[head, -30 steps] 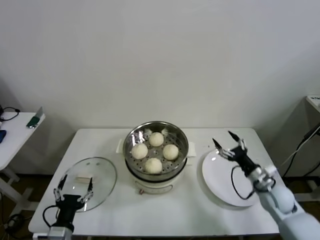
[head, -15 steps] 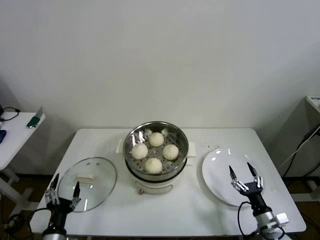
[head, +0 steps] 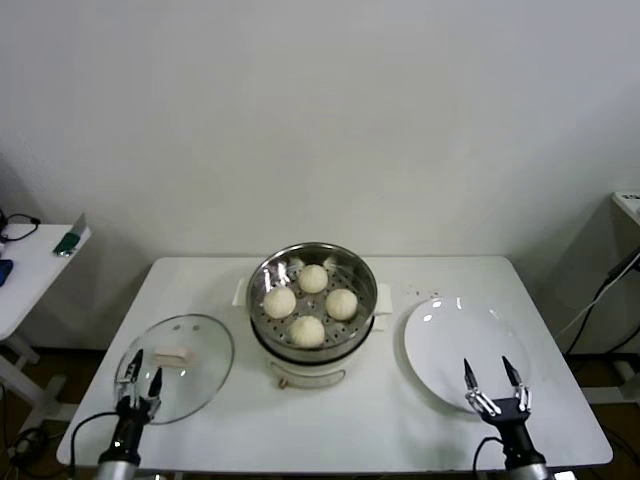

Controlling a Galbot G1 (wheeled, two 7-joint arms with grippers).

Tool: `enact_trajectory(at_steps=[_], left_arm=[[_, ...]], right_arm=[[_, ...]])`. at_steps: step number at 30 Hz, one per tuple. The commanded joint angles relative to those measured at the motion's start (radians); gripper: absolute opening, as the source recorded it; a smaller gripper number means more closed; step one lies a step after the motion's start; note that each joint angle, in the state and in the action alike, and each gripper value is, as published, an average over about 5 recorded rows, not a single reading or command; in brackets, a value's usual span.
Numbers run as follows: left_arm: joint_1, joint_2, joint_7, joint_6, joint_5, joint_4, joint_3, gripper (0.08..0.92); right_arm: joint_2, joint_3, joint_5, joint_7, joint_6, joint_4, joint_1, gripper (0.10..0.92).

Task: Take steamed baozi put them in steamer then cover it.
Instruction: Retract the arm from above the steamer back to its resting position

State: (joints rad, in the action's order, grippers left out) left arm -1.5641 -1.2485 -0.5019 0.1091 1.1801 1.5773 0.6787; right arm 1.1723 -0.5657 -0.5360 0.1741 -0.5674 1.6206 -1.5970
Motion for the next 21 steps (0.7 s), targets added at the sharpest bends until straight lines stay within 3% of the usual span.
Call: enact_trajectory(at_steps=[1,8,15,21], left_arm=[[0.041,0.006,-0.044,0.0,0.124,-0.1,0.008,0.823],[0.134,0.01,-0.052,0.013,0.152,-0.225,-0.011,0.823],[0.199,0.019,-0.036,0.012,0.152,-0.243,-0.024,0.804],[0.247,0.029,-0.003,0.007,0.147,-0.267,-0.035,0.652]], right_arm=[[0.033,-0.024,0.01,-0.008,-0.027,0.015,-0.045,0.823],[0.041,-0.037,0.007,-0.012,-0.035,0.025,-0.062,0.823],[0.047,-0.037,0.01,-0.011,-0.04,0.027,-0.066,0.823],[0.052,-0.032,0.012,-0.009,-0.041,0.024,-0.062,0.823]])
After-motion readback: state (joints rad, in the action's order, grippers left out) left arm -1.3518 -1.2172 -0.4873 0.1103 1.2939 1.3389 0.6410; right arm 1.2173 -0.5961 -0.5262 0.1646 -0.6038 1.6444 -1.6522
